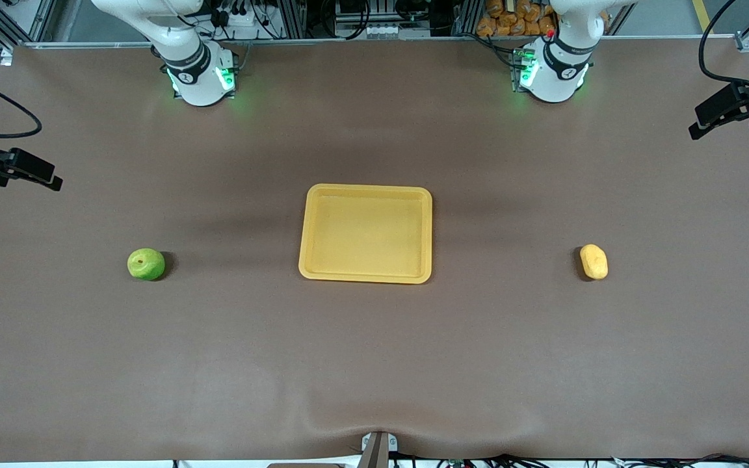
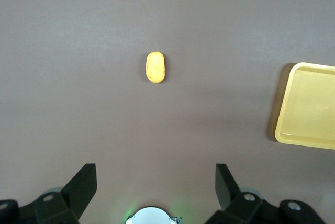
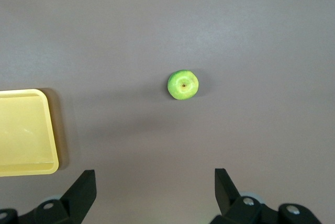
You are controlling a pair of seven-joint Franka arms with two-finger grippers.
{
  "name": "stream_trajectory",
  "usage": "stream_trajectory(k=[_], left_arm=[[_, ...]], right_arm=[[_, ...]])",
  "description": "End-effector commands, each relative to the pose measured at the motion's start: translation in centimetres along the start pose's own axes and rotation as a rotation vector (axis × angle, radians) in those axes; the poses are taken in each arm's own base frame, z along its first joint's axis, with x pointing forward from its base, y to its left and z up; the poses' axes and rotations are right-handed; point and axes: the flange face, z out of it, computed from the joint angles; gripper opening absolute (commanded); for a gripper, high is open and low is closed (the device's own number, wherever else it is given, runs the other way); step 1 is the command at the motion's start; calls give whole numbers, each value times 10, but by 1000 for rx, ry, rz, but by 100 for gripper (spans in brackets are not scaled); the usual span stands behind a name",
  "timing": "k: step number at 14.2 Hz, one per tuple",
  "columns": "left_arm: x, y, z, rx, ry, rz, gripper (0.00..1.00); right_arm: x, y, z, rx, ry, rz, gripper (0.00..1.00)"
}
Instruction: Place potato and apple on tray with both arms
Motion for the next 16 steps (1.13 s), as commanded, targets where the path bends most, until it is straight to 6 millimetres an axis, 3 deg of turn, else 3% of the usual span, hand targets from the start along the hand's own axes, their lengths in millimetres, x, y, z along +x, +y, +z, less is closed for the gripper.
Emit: stream_trajectory(k=[1,6,16], left_arm=[[-10,-4,-5,25,-19,4,100],[0,-8,-10,17,-7,-16,100],[0,-19,23,26,-82,-21,100]], right_arm=[[-1,-3,-4,2,8,5,100],[-1,-2,-4,2,8,7,100],[-1,-1,-4,2,8,8,100]])
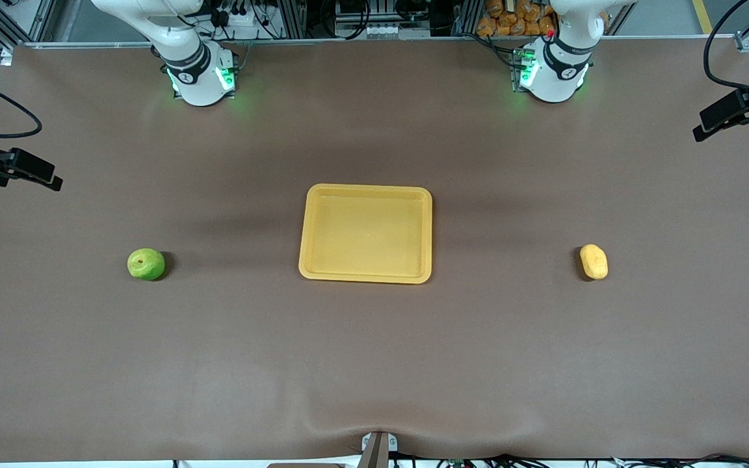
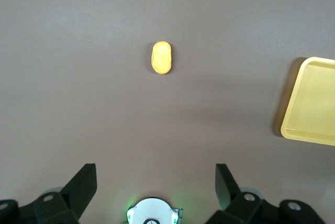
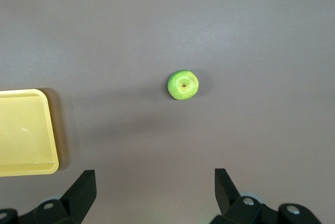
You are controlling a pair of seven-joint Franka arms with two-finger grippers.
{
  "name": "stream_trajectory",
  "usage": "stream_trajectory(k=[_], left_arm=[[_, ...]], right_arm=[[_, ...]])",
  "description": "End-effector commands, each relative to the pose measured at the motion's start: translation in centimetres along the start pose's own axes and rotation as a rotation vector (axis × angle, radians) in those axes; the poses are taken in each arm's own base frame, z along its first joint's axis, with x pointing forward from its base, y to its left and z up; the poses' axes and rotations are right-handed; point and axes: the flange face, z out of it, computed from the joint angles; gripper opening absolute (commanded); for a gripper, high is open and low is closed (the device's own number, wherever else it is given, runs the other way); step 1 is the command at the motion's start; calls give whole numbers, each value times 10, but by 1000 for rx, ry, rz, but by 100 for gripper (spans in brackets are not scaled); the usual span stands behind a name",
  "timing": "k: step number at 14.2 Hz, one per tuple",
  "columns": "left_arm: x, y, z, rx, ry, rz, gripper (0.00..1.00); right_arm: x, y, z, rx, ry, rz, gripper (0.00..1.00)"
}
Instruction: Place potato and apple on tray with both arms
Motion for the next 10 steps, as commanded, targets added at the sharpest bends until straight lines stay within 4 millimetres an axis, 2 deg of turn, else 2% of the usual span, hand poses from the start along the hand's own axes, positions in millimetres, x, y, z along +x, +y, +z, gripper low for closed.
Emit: stream_trajectory(k=[1,5,10], left_arm=[[-4,-2,9,21,-27,8,100],[-4,-6,14,22,-38,-4,100],[-1,-8,39,25,-52,-8,100]], right_arm=[[-1,-1,-4,2,8,9,100],[-1,-2,-4,4,6,7,100],[2,1,-5,16,24,14,100]])
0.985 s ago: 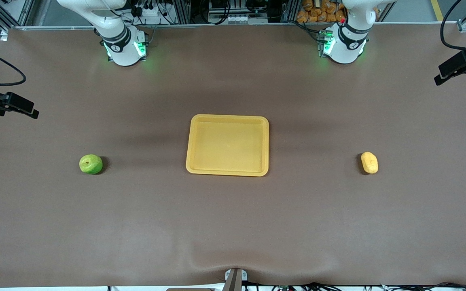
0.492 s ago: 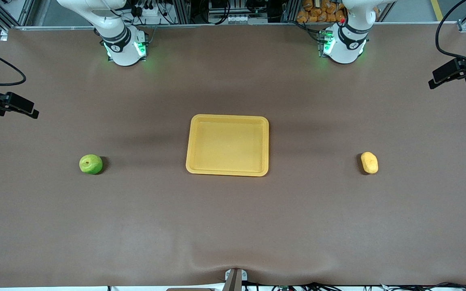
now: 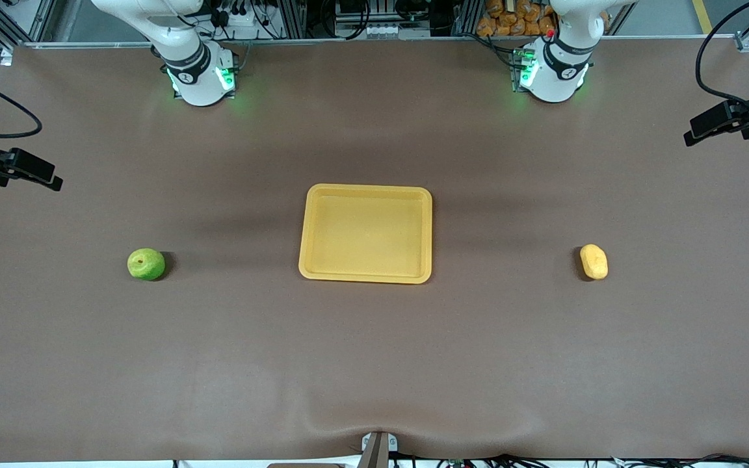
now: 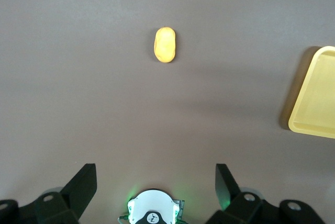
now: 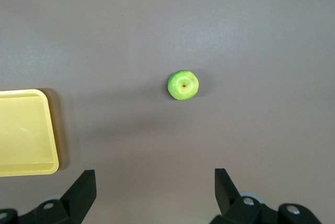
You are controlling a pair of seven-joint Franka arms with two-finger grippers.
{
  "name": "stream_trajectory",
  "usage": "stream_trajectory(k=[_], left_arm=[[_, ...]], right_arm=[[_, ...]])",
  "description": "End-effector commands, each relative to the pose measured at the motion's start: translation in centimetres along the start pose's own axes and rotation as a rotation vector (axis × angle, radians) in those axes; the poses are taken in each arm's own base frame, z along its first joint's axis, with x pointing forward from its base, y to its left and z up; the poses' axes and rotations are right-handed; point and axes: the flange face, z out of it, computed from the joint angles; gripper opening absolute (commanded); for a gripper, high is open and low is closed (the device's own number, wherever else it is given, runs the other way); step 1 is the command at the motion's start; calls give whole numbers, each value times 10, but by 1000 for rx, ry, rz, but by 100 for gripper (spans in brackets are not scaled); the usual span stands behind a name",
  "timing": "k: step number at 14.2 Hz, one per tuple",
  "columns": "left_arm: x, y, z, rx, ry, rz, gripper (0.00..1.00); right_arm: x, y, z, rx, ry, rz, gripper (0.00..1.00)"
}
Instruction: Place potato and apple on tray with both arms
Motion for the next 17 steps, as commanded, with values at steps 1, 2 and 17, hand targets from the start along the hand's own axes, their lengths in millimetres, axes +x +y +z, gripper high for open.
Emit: stream_trajectory(k=[1,2,17], left_arm=[[-2,-2,11,20,7,3,100],[-1,-2,12,19,11,2,100],[50,-2,159,18,51,24,100]], right_arm=[[7,0,2,15,20,14,100],[10,-2,6,14,20,11,100],[41,34,80,-2,-11,59,100]])
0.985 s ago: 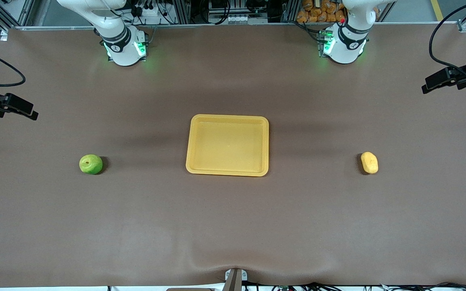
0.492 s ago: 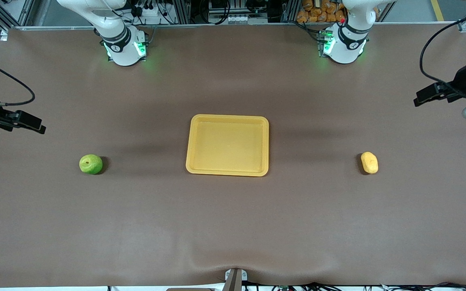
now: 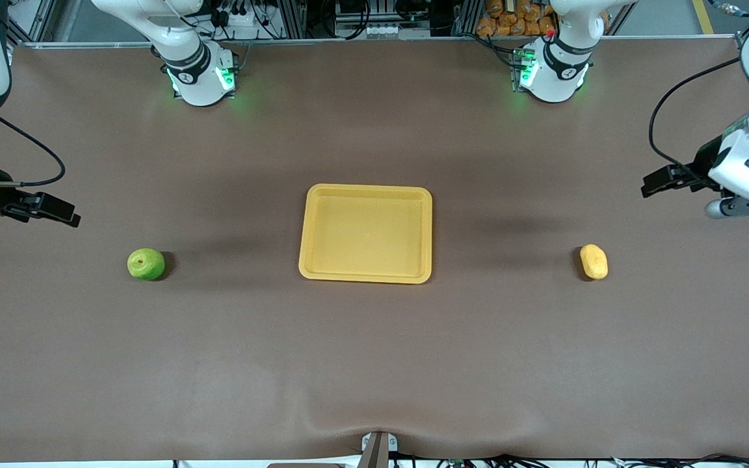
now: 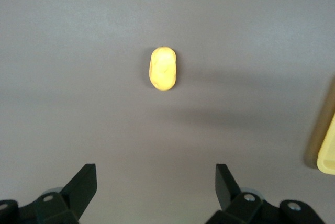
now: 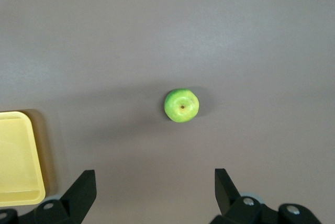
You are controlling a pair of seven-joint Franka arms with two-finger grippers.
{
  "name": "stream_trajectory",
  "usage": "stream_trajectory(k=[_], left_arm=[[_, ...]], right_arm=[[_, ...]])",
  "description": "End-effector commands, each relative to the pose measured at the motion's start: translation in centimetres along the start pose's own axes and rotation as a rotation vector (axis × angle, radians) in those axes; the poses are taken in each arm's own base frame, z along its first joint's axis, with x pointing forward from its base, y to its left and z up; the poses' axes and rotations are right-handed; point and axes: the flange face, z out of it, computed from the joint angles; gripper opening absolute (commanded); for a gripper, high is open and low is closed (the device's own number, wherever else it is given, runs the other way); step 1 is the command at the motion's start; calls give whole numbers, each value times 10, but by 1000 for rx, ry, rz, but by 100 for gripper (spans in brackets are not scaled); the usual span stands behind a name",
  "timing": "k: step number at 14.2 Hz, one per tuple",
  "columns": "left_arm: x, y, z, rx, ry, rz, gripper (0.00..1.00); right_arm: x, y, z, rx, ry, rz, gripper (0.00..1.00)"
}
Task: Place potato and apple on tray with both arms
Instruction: 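Reach the right gripper to the apple while the left gripper reaches the potato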
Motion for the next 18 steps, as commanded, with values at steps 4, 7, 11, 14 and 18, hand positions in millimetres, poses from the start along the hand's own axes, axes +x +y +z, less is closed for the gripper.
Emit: stream_trajectory(k=[4,7,11,14,18], left_arm=[[43,-6,92,-1,-29,26,100],[56,-24,131,-23,-41,-3,100],[67,-32,167,-17,-37,1,100],[74,-25,190,-28,-39,6,100],[80,-12,227,-54,-32,16,100]], right_arm=[[25,16,74,-1,-40,27,100],[34,3,121,-5,-41,8,100],[28,6,166,-8,-80,1,100],[17,4,194,1,-32,1,100],[5,9,245,-3,54,-13,100]])
